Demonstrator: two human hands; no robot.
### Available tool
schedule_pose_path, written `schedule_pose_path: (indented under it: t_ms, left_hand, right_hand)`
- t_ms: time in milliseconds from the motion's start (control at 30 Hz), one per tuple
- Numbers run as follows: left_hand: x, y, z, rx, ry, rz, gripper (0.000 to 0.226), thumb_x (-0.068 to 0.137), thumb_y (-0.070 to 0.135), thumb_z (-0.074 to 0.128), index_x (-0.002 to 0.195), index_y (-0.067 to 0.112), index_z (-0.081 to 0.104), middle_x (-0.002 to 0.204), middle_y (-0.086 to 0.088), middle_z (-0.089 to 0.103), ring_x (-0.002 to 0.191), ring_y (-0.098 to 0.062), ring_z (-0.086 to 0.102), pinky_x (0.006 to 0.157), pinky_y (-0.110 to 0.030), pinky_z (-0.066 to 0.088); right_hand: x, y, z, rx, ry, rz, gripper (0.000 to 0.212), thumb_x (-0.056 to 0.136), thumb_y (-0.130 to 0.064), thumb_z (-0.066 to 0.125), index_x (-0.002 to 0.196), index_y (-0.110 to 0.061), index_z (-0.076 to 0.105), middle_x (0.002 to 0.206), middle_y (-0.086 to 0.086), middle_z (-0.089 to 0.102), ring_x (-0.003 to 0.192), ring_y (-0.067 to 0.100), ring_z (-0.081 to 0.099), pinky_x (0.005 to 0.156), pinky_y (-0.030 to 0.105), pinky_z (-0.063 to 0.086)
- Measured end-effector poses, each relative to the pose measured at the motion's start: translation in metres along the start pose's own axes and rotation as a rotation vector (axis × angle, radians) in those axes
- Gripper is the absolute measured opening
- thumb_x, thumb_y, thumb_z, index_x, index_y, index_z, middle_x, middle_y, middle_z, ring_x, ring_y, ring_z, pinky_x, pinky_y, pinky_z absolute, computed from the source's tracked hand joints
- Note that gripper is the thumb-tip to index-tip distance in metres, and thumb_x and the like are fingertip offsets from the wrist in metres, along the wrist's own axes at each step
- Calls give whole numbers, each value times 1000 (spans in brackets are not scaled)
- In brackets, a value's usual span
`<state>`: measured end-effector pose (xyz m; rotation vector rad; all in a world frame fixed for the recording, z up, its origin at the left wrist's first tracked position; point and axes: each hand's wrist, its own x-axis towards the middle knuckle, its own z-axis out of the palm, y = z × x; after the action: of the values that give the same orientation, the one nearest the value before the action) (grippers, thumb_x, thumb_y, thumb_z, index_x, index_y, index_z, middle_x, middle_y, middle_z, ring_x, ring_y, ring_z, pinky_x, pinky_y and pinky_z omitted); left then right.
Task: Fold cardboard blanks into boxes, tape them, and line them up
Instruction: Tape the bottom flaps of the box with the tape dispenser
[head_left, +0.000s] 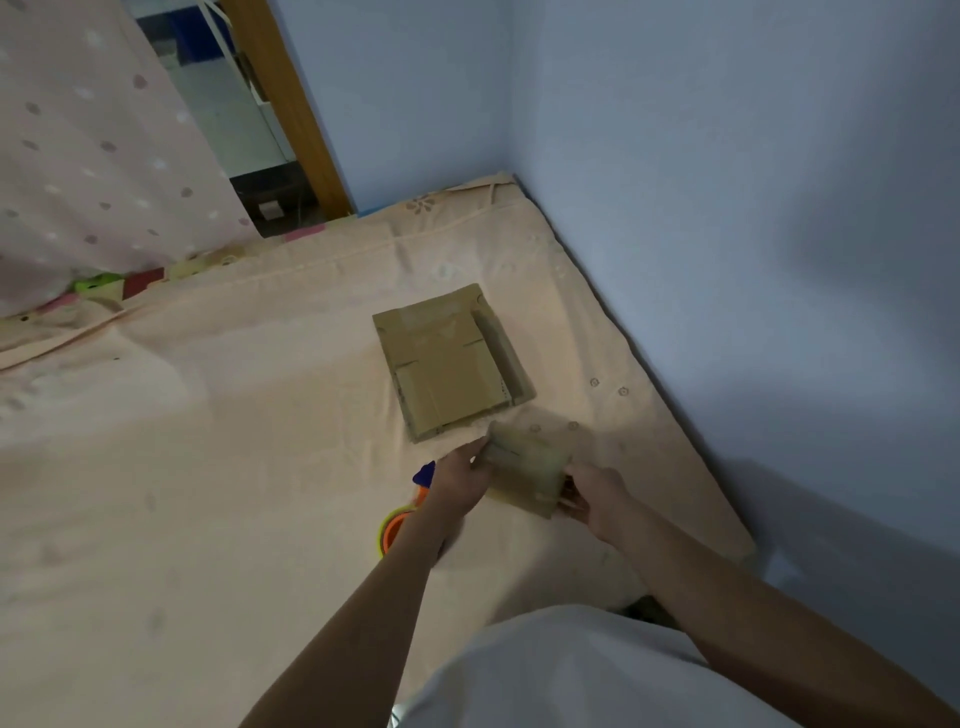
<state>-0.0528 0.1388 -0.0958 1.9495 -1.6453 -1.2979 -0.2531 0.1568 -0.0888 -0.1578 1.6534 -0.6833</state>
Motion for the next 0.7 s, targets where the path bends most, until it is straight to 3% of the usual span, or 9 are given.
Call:
schedule_pose_path:
  t_ms: [67,100,167,233,367,467,567,700]
  left_hand:
    - [-8,-6,4,-128,36,-50,42,101,19,46,141,28,53,127,-2,63,98,-13,60,67,-1,43]
    - [-15,-8,7,-187,47,-78,41,100,20,45,137,33,55,120,1,65,93,-13,60,65,-3,43]
    - [-28,-15,15,-356,50,-130,40,95,26,46,132,39,57,115,0,66,94,-16,63,81,-20,53]
    - [-41,-16,21,-545,65,-186,39,95,26,46,130,32,62,117,-4,67,100,-20,65,94,-39,55]
    - [-53,-12,20,-716,135,-260,33,104,8,35,122,15,62,107,-7,68,90,-19,65,81,-31,55]
    - [-40,-11,18,-639,160,-308,30,101,17,44,125,12,60,104,-13,68,85,-23,64,74,-35,56]
    - [-24,-3,8,-321,133,-317,46,93,37,58,135,19,52,105,-10,70,88,-27,69,68,-35,55]
    - [-4,7,4,43,62,-200,73,89,32,71,150,20,33,124,-14,62,112,-29,59,86,-34,48]
  right_hand:
    - [3,-3,4,-83,31,-34,15,92,-3,65,105,2,66,100,20,70,86,30,70,75,44,62]
    - [5,-5,6,-126,37,-49,19,90,-4,67,108,2,67,102,18,70,90,30,70,82,45,61]
    - [9,-7,8,-195,32,-82,26,88,-5,70,113,1,68,103,15,70,95,29,68,90,46,58]
    - [12,-8,9,-247,33,-112,24,89,-8,70,112,0,68,103,13,70,97,29,68,95,46,56]
    - [22,-9,9,-290,36,-164,29,89,-14,70,114,-1,69,112,15,70,102,30,67,96,47,55]
    - [27,-6,6,-224,23,-121,26,89,-15,68,112,-4,69,108,13,71,99,29,68,93,44,57]
    - [12,-8,-1,-91,40,-60,19,95,-15,58,107,-3,66,95,10,68,94,27,67,84,38,55]
    - [-3,1,-19,-56,11,60,31,102,-29,50,115,-1,54,93,14,53,94,35,58,87,48,52]
